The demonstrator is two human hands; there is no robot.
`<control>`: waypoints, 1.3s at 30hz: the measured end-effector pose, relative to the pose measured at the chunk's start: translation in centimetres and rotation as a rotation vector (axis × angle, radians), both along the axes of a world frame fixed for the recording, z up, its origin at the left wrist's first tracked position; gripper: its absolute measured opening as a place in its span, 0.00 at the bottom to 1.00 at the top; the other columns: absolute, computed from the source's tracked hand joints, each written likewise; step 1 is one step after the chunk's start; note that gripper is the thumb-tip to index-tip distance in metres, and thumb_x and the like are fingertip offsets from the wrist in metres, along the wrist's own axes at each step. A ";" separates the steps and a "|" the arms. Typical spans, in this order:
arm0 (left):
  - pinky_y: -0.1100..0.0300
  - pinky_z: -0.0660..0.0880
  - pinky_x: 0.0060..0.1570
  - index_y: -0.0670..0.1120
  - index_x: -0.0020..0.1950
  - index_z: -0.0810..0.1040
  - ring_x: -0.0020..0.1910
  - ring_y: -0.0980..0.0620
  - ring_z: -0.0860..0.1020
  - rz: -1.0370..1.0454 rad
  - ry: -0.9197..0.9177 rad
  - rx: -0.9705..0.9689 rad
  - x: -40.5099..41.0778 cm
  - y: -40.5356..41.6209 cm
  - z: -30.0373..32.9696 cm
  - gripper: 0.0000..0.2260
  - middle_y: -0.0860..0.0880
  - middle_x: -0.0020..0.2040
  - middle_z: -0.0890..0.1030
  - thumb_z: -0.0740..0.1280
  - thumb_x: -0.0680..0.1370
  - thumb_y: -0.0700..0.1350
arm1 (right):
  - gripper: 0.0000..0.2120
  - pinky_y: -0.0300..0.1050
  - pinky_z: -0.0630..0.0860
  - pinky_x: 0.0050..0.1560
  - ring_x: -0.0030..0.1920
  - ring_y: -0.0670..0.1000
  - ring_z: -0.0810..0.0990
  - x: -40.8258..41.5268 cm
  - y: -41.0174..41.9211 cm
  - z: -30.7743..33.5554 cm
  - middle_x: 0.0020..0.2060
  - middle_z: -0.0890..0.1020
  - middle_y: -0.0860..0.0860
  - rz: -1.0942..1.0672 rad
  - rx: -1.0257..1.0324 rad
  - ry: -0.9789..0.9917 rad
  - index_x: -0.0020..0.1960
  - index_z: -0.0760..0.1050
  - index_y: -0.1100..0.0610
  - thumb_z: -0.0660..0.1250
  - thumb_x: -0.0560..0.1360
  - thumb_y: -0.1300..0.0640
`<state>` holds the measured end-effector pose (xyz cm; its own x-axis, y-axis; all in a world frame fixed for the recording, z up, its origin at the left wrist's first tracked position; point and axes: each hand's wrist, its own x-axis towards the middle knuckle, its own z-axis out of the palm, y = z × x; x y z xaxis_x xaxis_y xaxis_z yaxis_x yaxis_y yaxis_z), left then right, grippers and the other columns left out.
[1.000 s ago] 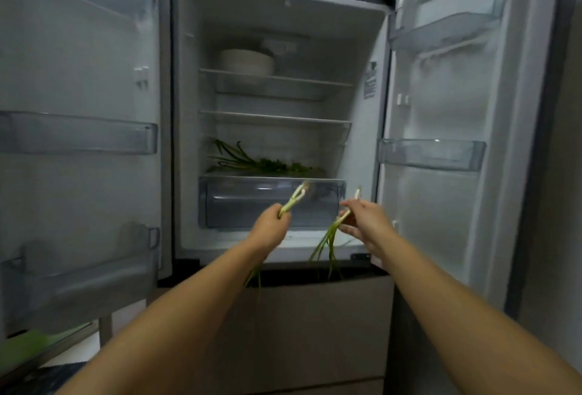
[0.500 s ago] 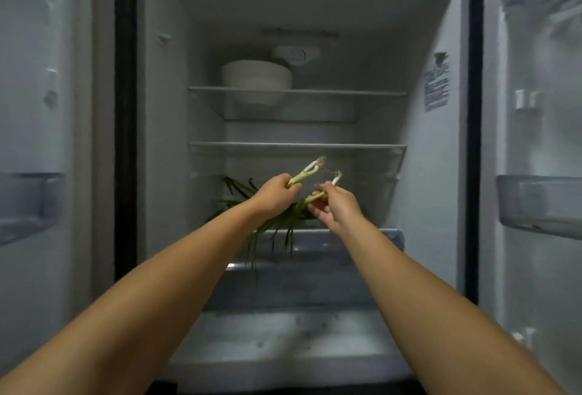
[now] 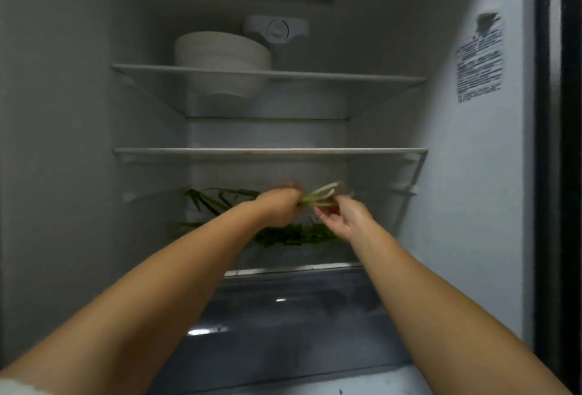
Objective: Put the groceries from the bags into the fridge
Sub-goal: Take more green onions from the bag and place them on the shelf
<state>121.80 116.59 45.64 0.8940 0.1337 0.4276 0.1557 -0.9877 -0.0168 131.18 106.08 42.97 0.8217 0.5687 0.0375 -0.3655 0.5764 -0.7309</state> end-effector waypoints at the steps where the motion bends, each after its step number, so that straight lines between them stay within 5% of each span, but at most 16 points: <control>1: 0.56 0.70 0.55 0.42 0.59 0.74 0.60 0.43 0.74 0.013 0.044 0.025 0.9 0.5 -0.6 0.11 0.40 0.61 0.75 0.58 0.81 0.44 | 0.13 0.54 0.75 0.52 0.64 0.60 0.75 0.9 -0.1 -0.4 0.55 0.78 0.62 0.005 -0.061 -0.006 0.63 0.71 0.65 0.55 0.81 0.66; 3: 0.53 0.72 0.58 0.44 0.61 0.74 0.59 0.42 0.75 0.028 0.115 0.056 2.7 1.1 -2.3 0.11 0.41 0.62 0.76 0.58 0.81 0.43 | 0.09 0.55 0.73 0.56 0.66 0.60 0.74 2.6 -0.5 -1.3 0.47 0.79 0.62 0.028 -0.212 -0.019 0.52 0.73 0.67 0.54 0.80 0.70; 5: 0.52 0.74 0.56 0.46 0.61 0.72 0.57 0.43 0.77 0.019 0.173 0.096 4.1 1.3 -4.2 0.11 0.42 0.60 0.77 0.58 0.80 0.42 | 0.10 0.49 0.79 0.50 0.65 0.60 0.74 4.1 -1.1 -2.1 0.40 0.77 0.60 0.045 -0.348 -0.038 0.44 0.71 0.66 0.53 0.80 0.71; 7: 0.51 0.74 0.57 0.46 0.62 0.70 0.57 0.43 0.76 -0.006 0.204 0.126 5.0 1.5 -5.6 0.11 0.42 0.61 0.76 0.58 0.80 0.41 | 0.09 0.45 0.81 0.35 0.56 0.59 0.79 5.2 -1.6 -2.9 0.39 0.76 0.59 0.024 -0.475 -0.113 0.47 0.72 0.67 0.54 0.79 0.72; 10: 0.51 0.69 0.57 0.45 0.63 0.69 0.60 0.43 0.72 0.000 0.235 0.150 6.0 2.0 -6.8 0.12 0.41 0.64 0.72 0.57 0.81 0.45 | 0.10 0.42 0.81 0.32 0.43 0.55 0.79 6.6 -1.4 -4.0 0.43 0.77 0.58 -0.097 -0.765 -0.396 0.51 0.74 0.64 0.58 0.77 0.73; 14: 0.47 0.58 0.69 0.47 0.72 0.62 0.73 0.42 0.59 0.059 0.333 0.087 6.8 2.3 -7.6 0.22 0.43 0.74 0.60 0.52 0.82 0.56 | 0.14 0.47 0.75 0.58 0.58 0.59 0.78 8.6 0.0 -5.2 0.57 0.79 0.61 -0.307 -1.278 -1.019 0.61 0.76 0.65 0.60 0.77 0.66; 18: 0.45 0.49 0.74 0.51 0.77 0.55 0.77 0.44 0.49 0.096 0.377 0.008 6.5 2.3 -7.5 0.26 0.46 0.78 0.52 0.46 0.81 0.60 | 0.16 0.44 0.74 0.58 0.59 0.57 0.78 9.5 0.7 -5.6 0.61 0.79 0.57 -0.324 -1.491 -1.213 0.62 0.76 0.58 0.61 0.77 0.55; 26: 0.53 0.67 0.64 0.51 0.72 0.64 0.67 0.45 0.69 -0.013 0.136 -0.075 4.2 2.3 -4.6 0.24 0.46 0.71 0.67 0.58 0.79 0.59 | 0.16 0.45 0.74 0.57 0.60 0.58 0.78 8.3 -1.1 -3.4 0.61 0.78 0.60 -0.324 -1.595 -1.318 0.63 0.75 0.62 0.61 0.77 0.57; 34: 0.50 0.67 0.65 0.50 0.72 0.64 0.68 0.46 0.68 0.015 -0.235 0.037 0.6 1.9 -4.1 0.21 0.47 0.71 0.68 0.57 0.80 0.56 | 0.20 0.52 0.69 0.59 0.64 0.60 0.69 2.8 -3.8 -2.9 0.65 0.71 0.59 -0.841 -1.377 -1.571 0.70 0.65 0.57 0.57 0.80 0.53; 39: 0.50 0.66 0.62 0.48 0.68 0.68 0.66 0.45 0.69 0.088 -0.414 -0.071 -0.8 0.2 -6.8 0.18 0.45 0.65 0.73 0.56 0.81 0.52 | 0.20 0.53 0.68 0.60 0.65 0.58 0.69 -0.6 -4.2 -6.3 0.66 0.70 0.56 -0.913 -1.216 -1.545 0.70 0.66 0.56 0.59 0.79 0.52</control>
<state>120.96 116.81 38.85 0.6327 0.2441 0.7349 0.2188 -0.9667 0.1328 130.59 101.92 36.68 0.4872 0.3932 0.7798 0.7472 -0.6498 -0.1391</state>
